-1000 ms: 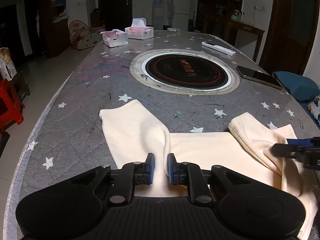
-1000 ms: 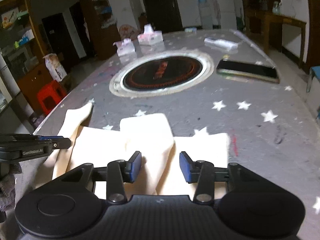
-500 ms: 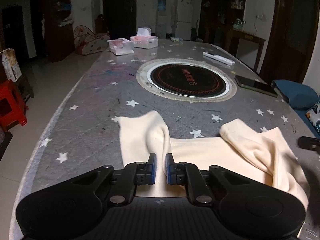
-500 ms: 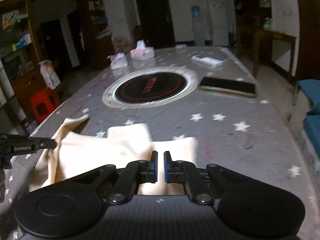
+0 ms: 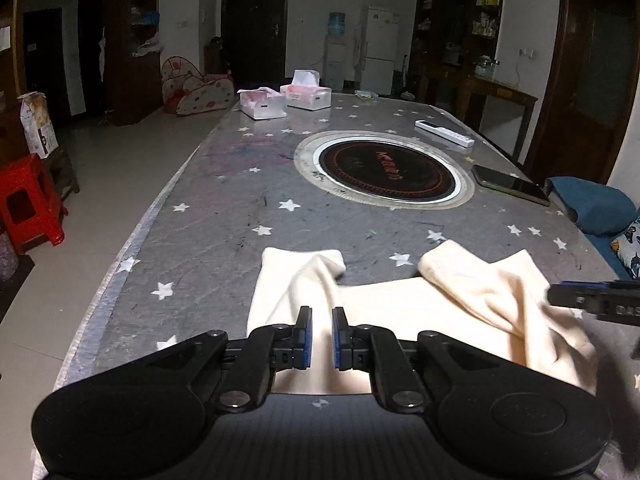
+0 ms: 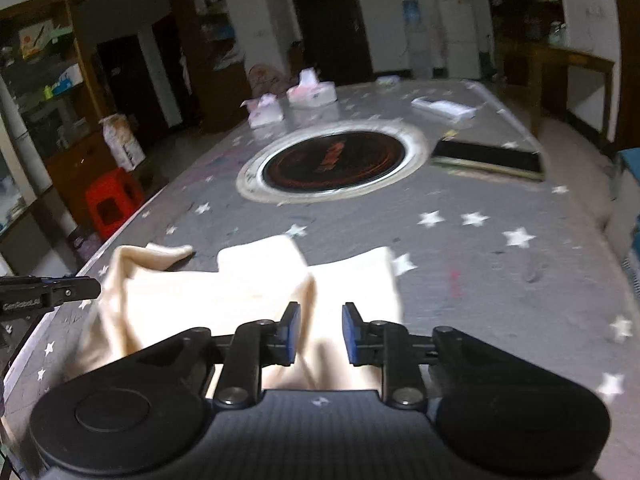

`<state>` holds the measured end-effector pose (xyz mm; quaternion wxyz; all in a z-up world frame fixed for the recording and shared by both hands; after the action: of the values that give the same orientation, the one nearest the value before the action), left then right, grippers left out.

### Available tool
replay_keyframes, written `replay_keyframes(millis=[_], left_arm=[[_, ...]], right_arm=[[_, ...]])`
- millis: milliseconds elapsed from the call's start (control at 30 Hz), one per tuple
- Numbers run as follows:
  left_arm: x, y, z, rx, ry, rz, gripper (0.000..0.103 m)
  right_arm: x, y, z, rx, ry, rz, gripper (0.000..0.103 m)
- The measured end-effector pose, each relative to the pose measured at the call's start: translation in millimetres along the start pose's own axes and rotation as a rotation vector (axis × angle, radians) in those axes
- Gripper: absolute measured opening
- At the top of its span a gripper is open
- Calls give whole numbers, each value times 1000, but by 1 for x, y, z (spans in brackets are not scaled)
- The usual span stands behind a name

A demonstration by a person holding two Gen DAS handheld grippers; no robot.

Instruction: Fold clothes

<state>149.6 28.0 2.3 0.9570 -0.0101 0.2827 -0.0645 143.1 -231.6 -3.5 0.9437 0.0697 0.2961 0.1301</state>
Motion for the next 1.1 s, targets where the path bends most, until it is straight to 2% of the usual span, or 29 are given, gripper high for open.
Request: replay_keyframes(millis=[200, 233, 300, 333, 367, 400, 500, 600, 667, 767, 1100], left_arm=[[3, 4, -1, -26, 15, -22, 13], [4, 3, 0, -31, 19, -29, 17], [9, -1, 1, -28, 28, -26, 37], [12, -4, 2, -26, 32, -17, 52], [15, -6, 2, -17, 32, -4, 54], [20, -8, 3, -11, 35, 4, 54], [33, -14, 5, -9, 52, 4, 54], [45, -20, 5, 32, 62, 26, 49], [52, -22, 3, 61, 72, 46, 25], [53, -18, 1, 60, 73, 54, 12], [7, 4, 12, -1, -10, 63, 8]], right_arm=[[38, 10, 0, -1, 46, 9, 33], [42, 11, -1, 0, 54, 9, 33], [49, 14, -4, -6, 77, 14, 32], [50, 16, -4, -17, 79, 14, 29], [49, 18, -5, -30, 77, 13, 25], [49, 20, -5, -43, 76, 12, 17], [45, 22, -5, -73, 65, 4, 10], [37, 21, -2, -86, 42, -6, 7], [31, 19, 1, -89, 22, -12, 6], [21, 15, 4, -94, -5, -26, 5], [-41, -20, 11, -66, -118, -136, 5]])
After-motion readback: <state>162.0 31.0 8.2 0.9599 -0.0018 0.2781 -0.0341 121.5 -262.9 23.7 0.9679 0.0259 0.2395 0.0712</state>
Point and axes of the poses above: each gripper's, at about its wrist camera, not at the fingertips, and x roughly the way its jaws point, y to its left, z to its top, the point moved 5 cm from there along x, roughly the way its jaws point, and after that the axes turned 8 degrees about -y, right-handed, at the moved point
